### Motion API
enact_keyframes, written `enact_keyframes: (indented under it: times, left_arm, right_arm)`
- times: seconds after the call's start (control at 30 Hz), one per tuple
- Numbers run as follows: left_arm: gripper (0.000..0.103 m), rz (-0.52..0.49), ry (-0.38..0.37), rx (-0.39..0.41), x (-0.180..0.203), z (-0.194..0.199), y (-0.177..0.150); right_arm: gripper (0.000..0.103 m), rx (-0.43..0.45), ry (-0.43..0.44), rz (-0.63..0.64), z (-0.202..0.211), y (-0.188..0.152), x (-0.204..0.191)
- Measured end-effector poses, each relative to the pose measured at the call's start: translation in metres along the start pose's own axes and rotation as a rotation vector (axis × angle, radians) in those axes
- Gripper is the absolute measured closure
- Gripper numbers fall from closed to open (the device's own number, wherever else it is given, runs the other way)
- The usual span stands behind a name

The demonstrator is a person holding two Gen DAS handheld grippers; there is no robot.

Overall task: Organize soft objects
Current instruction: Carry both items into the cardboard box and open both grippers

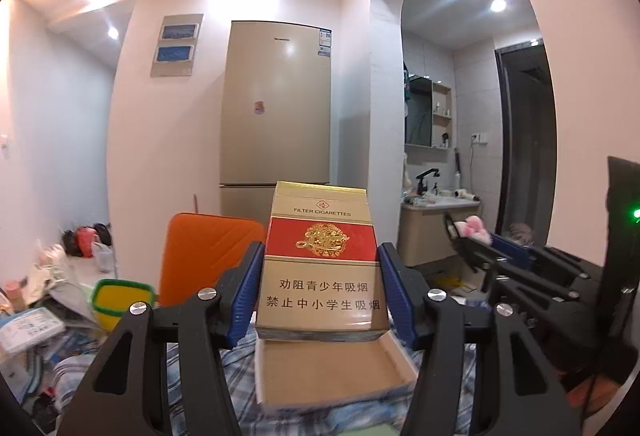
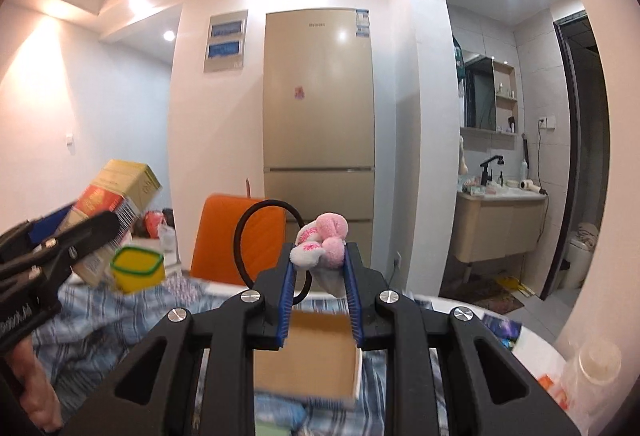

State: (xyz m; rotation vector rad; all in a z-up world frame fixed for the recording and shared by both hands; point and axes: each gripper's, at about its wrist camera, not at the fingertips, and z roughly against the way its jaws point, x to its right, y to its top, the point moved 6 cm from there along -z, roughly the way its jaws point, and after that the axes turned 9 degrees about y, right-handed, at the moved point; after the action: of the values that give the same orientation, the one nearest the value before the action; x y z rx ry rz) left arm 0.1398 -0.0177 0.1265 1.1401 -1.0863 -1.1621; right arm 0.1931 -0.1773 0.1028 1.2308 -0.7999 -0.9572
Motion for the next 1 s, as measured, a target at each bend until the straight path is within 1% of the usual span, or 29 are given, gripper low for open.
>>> enact_keyframes:
  times: [0.1, 0.2, 0.27, 0.33, 0.4, 0.43, 0.47, 0.6, 0.63, 0.67, 0.73, 0.77, 0.83, 0.87, 0.93, 1.0]
  left_arm:
    - [0.047, -0.032, 0.026, 0.027, 0.006, -0.013, 0.008]
    - [0.047, -0.029, 0.034, 0.014, 0.007, -0.033, 0.007]
    - [0.047, -0.012, 0.043, -0.011, 0.004, -0.049, 0.0]
    - [0.047, 0.02, 0.034, -0.069, 0.0, -0.063, -0.012]
    - [0.047, 0.027, 0.031, -0.12, -0.002, -0.074, -0.026]
    - [0.047, 0.011, 0.049, -0.139, -0.003, -0.08, -0.032]
    - [0.047, -0.009, 0.067, -0.168, -0.003, -0.088, -0.04]
    - [0.047, -0.01, 0.065, -0.318, -0.001, -0.119, -0.073]
    - [0.047, -0.017, 0.076, -0.342, 0.0, -0.124, -0.081]
    - [0.047, -0.029, 0.095, -0.356, -0.001, -0.129, -0.089]
    - [0.047, -0.055, 0.12, -0.353, 0.001, -0.135, -0.103]
    - [0.047, -0.064, 0.132, -0.369, 0.0, -0.139, -0.111]
    - [0.047, -0.044, 0.107, -0.424, -0.003, -0.148, -0.128]
    - [0.047, -0.039, 0.101, -0.444, -0.004, -0.151, -0.134]
    - [0.047, -0.044, 0.119, -0.461, -0.005, -0.155, -0.143]
    - [0.047, -0.033, 0.112, -0.492, -0.007, -0.157, -0.149]
  right_arm:
    - [0.079, 0.035, -0.015, 0.01, -0.016, 0.018, 0.002]
    - [0.079, 0.049, -0.024, -0.016, -0.03, 0.024, 0.009]
    - [0.079, 0.049, -0.035, -0.014, -0.041, 0.022, 0.013]
    - [0.079, 0.038, -0.038, -0.013, -0.052, 0.012, 0.018]
    - [0.079, 0.001, -0.021, -0.023, -0.066, -0.001, 0.02]
    - [0.079, -0.03, -0.009, -0.037, -0.076, -0.011, 0.021]
    - [0.079, -0.074, -0.003, -0.048, -0.088, -0.022, 0.022]
    - [0.079, -0.214, 0.01, -0.057, -0.123, -0.064, 0.022]
    - [0.079, -0.257, 0.015, -0.055, -0.134, -0.076, 0.021]
    - [0.079, -0.281, 0.015, -0.059, -0.138, -0.084, 0.022]
    - [0.079, -0.345, 0.019, -0.09, -0.153, -0.101, 0.026]
    - [0.079, -0.376, 0.03, -0.106, -0.159, -0.108, 0.028]
    - [0.079, -0.461, 0.075, -0.132, -0.172, -0.125, 0.027]
    - [0.079, -0.49, 0.085, -0.133, -0.175, -0.132, 0.027]
    - [0.079, -0.517, 0.073, -0.136, -0.179, -0.142, 0.029]
    - [0.079, -0.531, 0.073, -0.134, -0.182, -0.147, 0.028]
